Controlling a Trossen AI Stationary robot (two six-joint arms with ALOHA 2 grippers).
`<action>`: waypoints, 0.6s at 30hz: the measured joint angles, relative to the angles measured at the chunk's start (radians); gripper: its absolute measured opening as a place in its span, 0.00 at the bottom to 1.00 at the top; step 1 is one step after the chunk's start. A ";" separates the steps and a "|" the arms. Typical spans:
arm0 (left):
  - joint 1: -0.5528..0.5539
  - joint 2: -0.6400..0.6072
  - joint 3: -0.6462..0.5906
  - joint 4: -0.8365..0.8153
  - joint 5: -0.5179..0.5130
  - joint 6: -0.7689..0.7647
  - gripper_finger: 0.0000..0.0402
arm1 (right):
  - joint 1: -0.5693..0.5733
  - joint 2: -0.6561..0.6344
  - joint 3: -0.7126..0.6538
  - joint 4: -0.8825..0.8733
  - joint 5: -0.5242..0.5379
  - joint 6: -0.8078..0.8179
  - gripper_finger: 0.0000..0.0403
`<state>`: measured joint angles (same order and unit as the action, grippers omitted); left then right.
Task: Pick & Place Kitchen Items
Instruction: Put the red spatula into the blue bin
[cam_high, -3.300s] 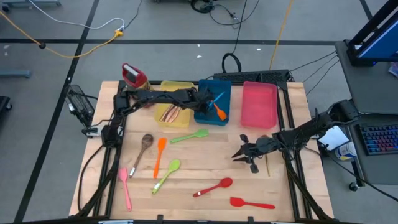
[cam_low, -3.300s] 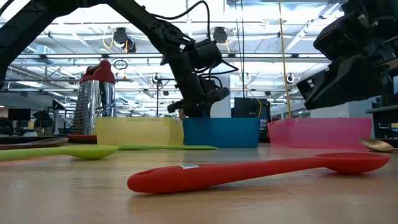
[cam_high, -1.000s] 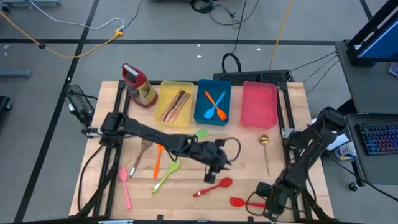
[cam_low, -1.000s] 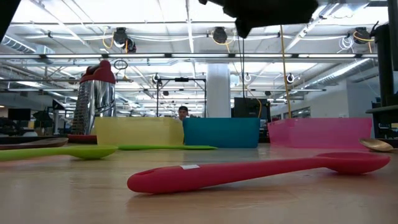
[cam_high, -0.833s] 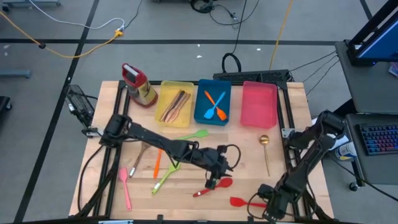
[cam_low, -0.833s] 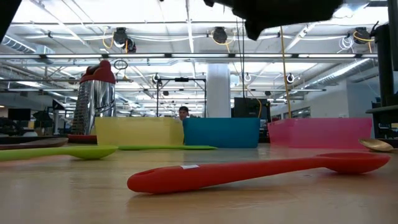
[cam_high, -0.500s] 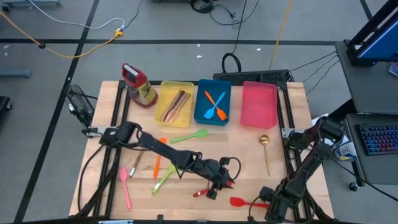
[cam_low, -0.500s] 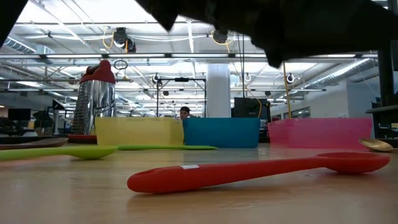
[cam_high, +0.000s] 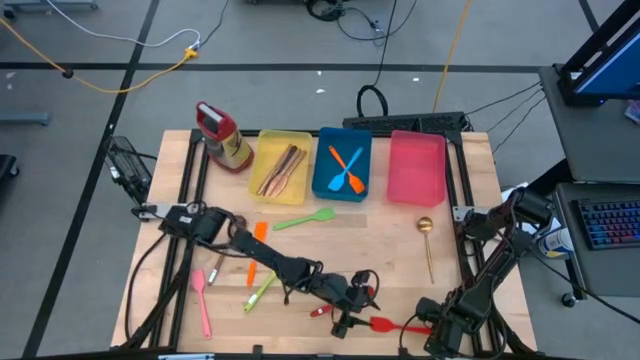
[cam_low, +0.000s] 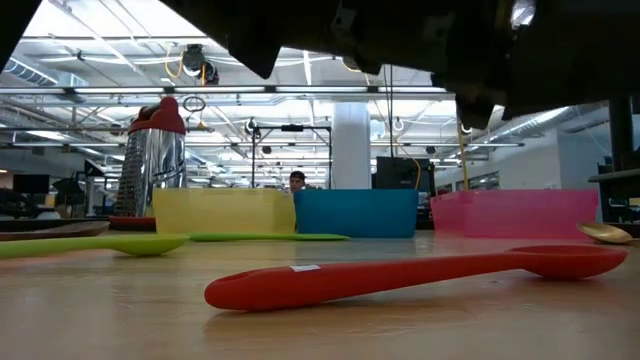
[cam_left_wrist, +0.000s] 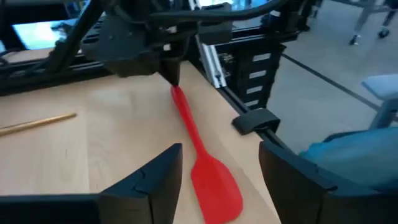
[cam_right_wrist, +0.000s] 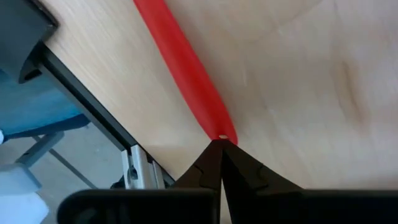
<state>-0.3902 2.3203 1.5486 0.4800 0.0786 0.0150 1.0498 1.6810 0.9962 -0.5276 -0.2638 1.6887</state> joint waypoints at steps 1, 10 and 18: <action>-0.003 0.005 0.000 0.008 -0.011 -0.008 0.54 | 0.002 0.000 0.000 -0.001 0.000 0.000 0.00; -0.003 0.026 0.000 0.056 -0.036 -0.081 0.54 | 0.006 0.002 -0.024 -0.006 0.002 0.001 0.00; -0.004 0.049 0.015 0.021 -0.028 -0.119 0.54 | 0.005 -0.001 -0.043 0.007 0.003 -0.010 0.00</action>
<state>-0.3945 2.3695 1.5635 0.5011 0.0509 -0.1044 1.0550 1.6802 0.9535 -0.5205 -0.2613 1.6783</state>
